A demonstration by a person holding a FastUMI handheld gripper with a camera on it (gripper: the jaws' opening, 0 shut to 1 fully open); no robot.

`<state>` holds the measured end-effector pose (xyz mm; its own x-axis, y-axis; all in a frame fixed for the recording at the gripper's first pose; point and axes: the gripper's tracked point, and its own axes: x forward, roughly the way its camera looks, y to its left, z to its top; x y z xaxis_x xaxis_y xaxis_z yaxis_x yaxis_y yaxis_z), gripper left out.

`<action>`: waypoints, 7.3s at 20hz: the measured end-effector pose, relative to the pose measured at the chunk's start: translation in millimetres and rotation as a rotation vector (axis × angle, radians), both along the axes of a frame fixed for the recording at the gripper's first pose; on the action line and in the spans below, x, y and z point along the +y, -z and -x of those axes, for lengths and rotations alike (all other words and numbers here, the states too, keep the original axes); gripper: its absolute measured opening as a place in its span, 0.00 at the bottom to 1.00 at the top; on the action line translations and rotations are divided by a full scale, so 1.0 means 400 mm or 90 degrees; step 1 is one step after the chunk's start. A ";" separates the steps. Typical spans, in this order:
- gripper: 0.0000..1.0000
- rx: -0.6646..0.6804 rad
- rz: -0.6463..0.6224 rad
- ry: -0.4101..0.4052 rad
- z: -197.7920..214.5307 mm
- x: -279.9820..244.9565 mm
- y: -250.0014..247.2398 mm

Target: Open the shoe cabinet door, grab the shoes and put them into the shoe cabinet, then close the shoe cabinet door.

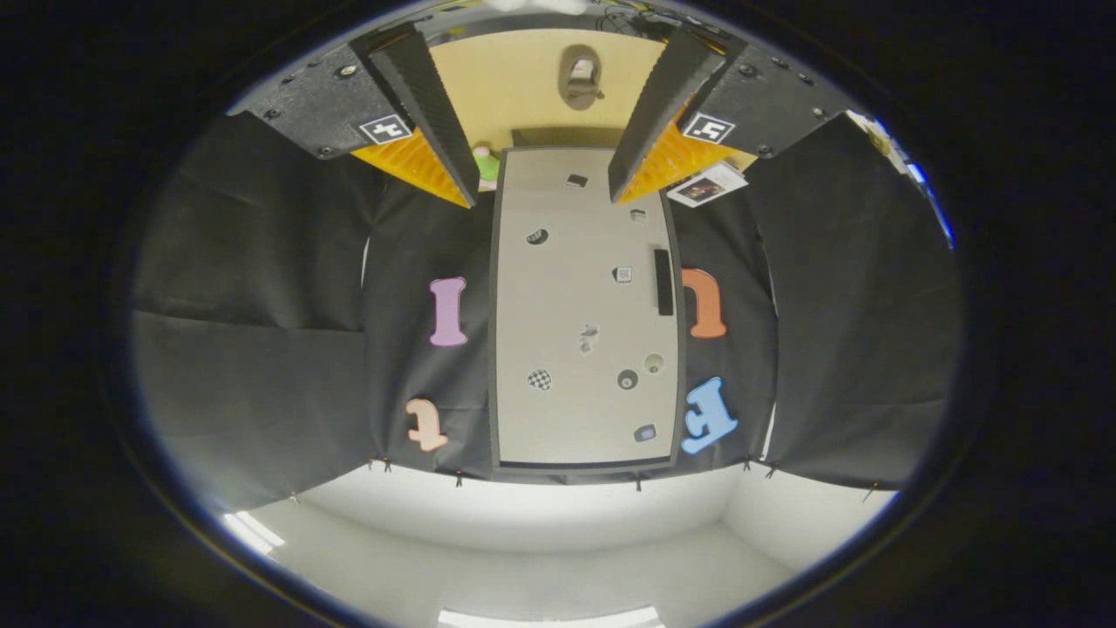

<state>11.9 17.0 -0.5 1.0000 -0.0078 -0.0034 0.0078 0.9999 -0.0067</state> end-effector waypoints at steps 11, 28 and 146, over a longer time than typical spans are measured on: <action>0.98 0.019 -0.001 -0.031 -0.147 0.136 0.006; 0.97 -0.001 0.007 -0.094 -0.744 0.476 -0.042; 1.00 0.016 0.004 0.051 -0.441 -0.043 0.011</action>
<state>188.5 -0.2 -4.7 0.9957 -0.0879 -0.0276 0.0875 0.9961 -0.0136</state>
